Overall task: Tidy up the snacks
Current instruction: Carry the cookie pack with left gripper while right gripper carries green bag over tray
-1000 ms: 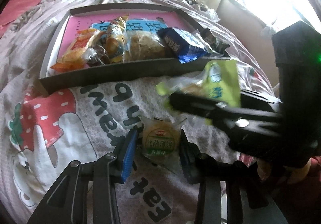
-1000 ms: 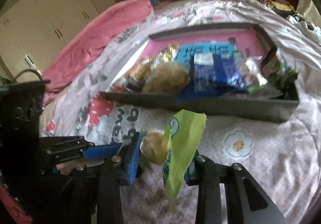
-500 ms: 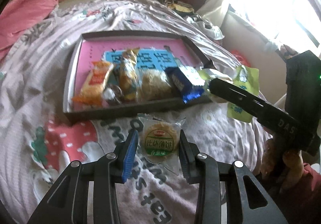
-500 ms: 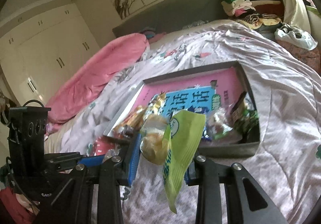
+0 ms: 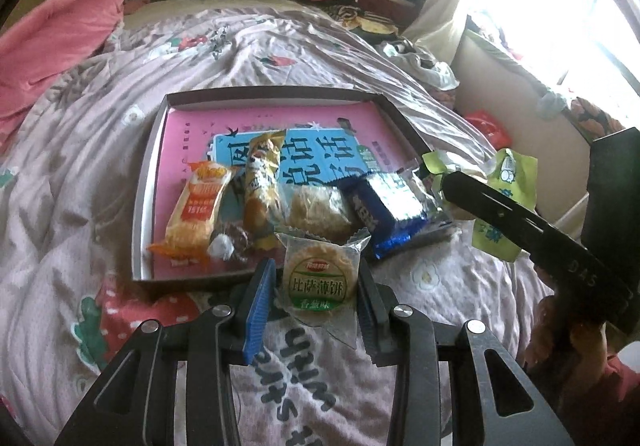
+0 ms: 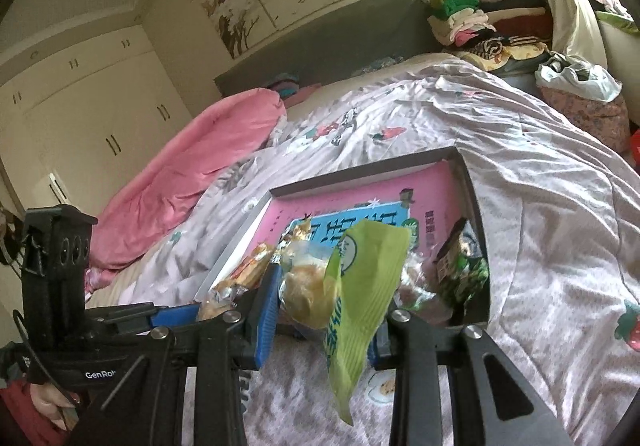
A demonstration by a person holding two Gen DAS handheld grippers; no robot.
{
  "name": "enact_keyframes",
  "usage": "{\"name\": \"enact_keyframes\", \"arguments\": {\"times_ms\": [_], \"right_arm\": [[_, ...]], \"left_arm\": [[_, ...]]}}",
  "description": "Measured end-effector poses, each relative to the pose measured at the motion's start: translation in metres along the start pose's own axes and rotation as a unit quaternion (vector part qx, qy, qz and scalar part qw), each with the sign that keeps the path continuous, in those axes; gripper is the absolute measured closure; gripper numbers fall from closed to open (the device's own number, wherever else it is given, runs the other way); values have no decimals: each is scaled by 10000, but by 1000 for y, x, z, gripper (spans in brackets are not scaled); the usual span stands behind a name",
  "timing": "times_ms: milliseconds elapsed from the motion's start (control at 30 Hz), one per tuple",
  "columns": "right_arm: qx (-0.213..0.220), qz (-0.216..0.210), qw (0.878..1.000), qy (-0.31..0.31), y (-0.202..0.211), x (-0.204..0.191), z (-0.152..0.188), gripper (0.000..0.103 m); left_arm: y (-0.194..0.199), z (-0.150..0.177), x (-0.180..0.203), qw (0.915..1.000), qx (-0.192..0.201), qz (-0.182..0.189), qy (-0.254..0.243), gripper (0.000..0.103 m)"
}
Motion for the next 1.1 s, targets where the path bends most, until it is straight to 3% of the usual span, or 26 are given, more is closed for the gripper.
{"name": "enact_keyframes", "arguments": {"times_ms": [600,1100], "right_arm": [[82,132,9996,-220,-14,23,-17,68],[-314,111,9990,-282,-51,32,-10,68]], "left_arm": [[-23,-19,-20,9992,-96,-260,277,63],[-39,-29,-27,9983,-150,-469,308,63]]}}
Point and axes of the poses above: each gripper's, at about its wrist camera, not at the fingertips, and y roughly against the way its jaws point, x to its right, z to its underside, the point moved 4 cm from there along -y, roughly the way its jaws point, and after that the axes turned 11 degrees about -y, right-handed, at the moved point
